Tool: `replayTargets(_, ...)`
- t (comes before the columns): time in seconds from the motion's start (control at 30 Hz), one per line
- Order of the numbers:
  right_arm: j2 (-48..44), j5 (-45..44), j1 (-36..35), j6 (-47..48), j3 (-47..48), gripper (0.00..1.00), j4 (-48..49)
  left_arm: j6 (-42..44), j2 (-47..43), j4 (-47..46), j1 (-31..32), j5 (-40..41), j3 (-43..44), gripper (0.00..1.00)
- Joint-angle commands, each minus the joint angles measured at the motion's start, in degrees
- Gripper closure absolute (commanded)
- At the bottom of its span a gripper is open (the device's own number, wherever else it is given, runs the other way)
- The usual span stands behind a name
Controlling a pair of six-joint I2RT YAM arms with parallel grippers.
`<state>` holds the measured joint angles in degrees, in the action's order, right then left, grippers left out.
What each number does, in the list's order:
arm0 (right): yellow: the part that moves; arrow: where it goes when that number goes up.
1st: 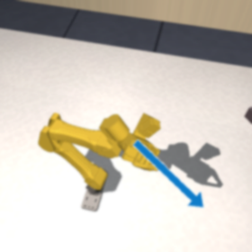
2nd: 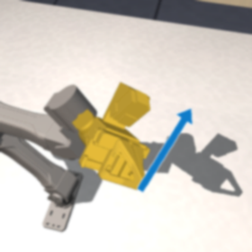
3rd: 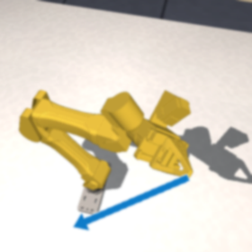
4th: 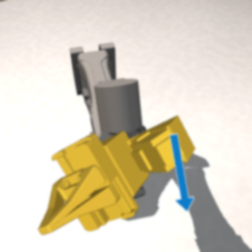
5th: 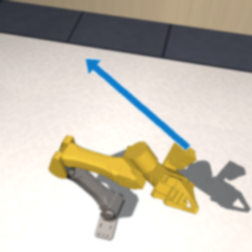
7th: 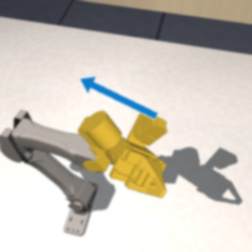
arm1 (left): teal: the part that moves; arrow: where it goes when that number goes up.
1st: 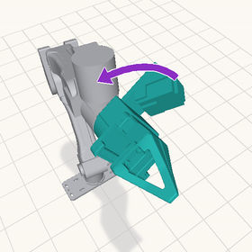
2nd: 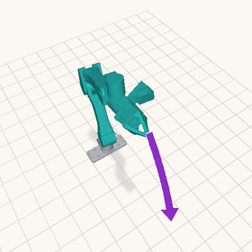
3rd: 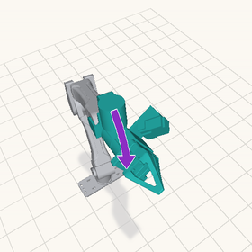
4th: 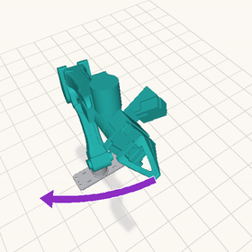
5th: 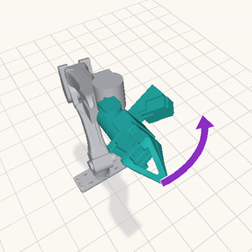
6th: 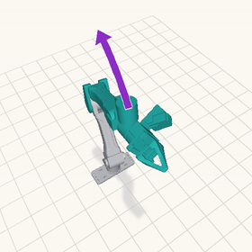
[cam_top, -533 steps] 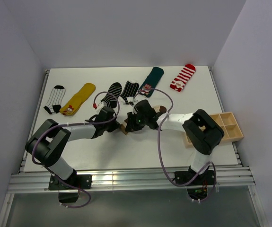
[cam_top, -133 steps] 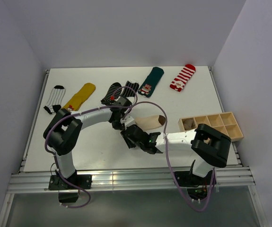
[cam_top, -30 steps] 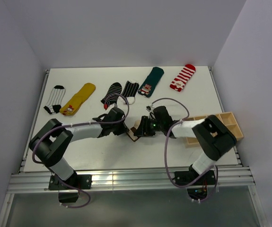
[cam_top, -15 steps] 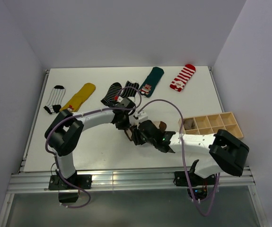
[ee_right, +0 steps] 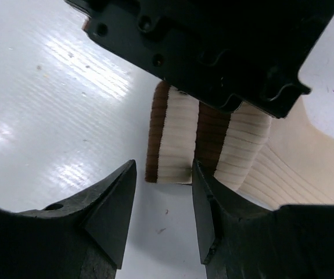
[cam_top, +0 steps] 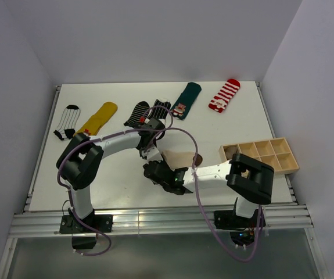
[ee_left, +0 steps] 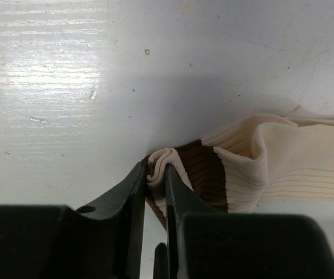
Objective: Roll the socks
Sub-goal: Roll the sock at the center of the board.
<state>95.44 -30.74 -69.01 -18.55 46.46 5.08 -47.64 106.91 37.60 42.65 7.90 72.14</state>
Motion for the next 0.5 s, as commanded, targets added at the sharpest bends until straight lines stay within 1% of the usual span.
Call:
replayTargets(0.0,2.55,-4.33,0.28,0.71,3.64,0.50,-0.16,1.49,1.98,3.62,1.03,1.24,-0.07,0.86)
replayTargets(0.1,3.96,-2.13,0.28,1.67,3.11,0.52,1.77,1.41,2.33,3.00,1.03,0.63,-0.51,0.87)
replayTargets(0.17,4.84,-1.52,0.37,2.28,3.20,0.58,2.30,1.32,2.34,2.48,1.03,0.62,-1.21,0.87)
replayTargets(0.2,5.45,-0.99,0.54,2.29,3.11,0.64,2.91,1.23,2.07,2.39,1.03,0.71,-1.73,0.87)
replayTargets(0.23,5.72,-0.64,0.89,2.20,2.94,0.76,3.09,0.88,1.55,2.30,0.85,1.06,-2.96,0.87)
replayTargets(0.3,5.72,0.50,1.77,2.11,2.76,0.84,3.53,0.62,0.58,1.60,0.50,1.15,-4.54,0.87)
replayTargets(0.33,5.55,1.64,2.73,2.11,2.41,0.93,3.97,0.44,-0.73,1.33,-0.28,1.24,-6.64,0.87)
replayTargets(0.4,4.94,3.49,3.97,2.72,1.62,0.99,5.02,-0.17,-2.40,0.28,-1.43,1.33,-9.20,0.87)
replayTargets(0.47,4.50,7.87,6.43,3.42,1.44,1.00,5.46,-0.79,-5.83,-0.60,-3.62,1.24,-13.32,0.88)
